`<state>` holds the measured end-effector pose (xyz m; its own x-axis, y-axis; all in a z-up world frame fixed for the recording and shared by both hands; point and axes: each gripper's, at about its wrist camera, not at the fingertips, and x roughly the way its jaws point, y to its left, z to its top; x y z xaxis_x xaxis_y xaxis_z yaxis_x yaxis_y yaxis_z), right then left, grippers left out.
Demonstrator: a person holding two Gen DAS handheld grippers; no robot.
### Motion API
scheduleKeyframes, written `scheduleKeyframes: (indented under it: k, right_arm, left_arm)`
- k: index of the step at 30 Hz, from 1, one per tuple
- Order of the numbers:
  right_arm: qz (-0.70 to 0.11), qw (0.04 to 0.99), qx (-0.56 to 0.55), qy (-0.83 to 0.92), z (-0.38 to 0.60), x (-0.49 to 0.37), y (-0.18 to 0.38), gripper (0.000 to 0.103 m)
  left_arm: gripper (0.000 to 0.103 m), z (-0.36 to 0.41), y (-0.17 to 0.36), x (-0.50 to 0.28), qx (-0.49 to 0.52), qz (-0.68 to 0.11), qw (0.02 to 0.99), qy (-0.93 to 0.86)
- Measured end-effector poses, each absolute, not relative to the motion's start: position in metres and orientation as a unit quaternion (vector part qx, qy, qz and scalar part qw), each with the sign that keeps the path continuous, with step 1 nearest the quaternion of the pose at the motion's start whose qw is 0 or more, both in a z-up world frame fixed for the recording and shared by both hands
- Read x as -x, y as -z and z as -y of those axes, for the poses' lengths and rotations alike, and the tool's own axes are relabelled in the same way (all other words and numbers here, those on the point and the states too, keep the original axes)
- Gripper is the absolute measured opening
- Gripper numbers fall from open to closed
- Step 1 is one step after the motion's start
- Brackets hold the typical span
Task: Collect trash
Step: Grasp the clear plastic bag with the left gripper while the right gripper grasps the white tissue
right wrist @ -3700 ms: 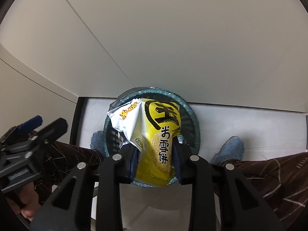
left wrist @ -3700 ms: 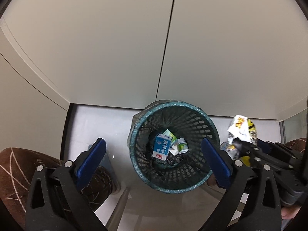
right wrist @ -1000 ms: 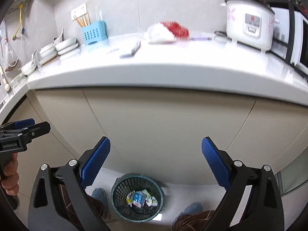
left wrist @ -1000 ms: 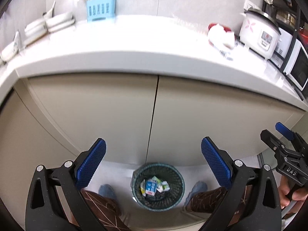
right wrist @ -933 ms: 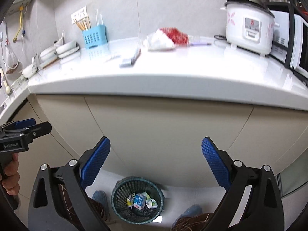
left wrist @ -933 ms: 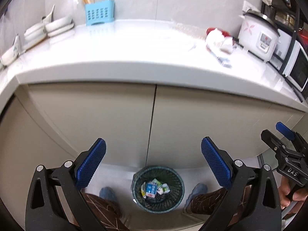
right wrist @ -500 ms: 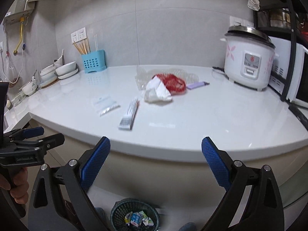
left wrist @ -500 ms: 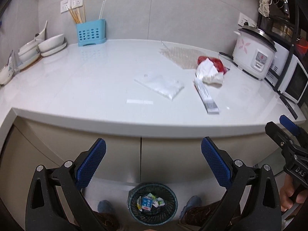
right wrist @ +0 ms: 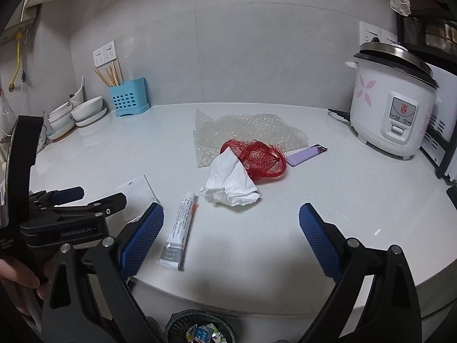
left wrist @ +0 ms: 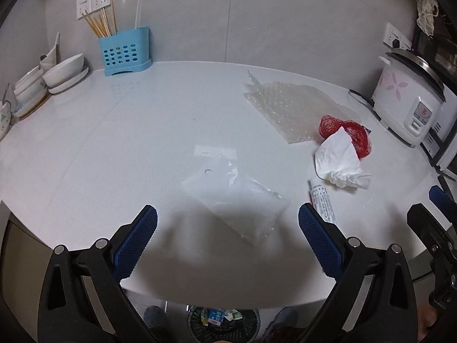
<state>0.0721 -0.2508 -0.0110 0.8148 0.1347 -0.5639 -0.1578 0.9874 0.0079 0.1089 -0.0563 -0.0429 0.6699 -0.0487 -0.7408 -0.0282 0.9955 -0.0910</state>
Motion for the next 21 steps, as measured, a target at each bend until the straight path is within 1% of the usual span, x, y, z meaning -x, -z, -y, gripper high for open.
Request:
scheduleKeyframes:
  k: [6,14,17,20,21]
  right_arm:
    - [-0.315,0.946,0.009,-0.072,0.254,-0.101,0.019,0.092]
    - [-0.321,0.944,0.017,-0.068,0.256,-0.118,0.03,0.092]
    - [-0.327,0.943,0.013,-0.065,0.26,-0.123,0.032,0.092]
    - [-0.331,0.941,0.013,-0.064,0.26,-0.127,0.031,0.092]
    - [-0.332,0.941,0.014,-0.064,0.259,-0.129,0.03,0.092]
  left_arm:
    - [0.097,0.057,0.058,-0.15,0.071,-0.435,0.897,0.011]
    - [0.097,0.063,0.072,-0.171,0.059,-0.455,0.889,0.005]
    - [0.095,0.065,0.077,-0.174,0.051,-0.464,0.884,0.006]
    - [0.089,0.068,0.08,-0.174,0.03,-0.467,0.884,-0.005]
    - [0.085,0.068,0.08,-0.174,0.025,-0.468,0.883,-0.01]
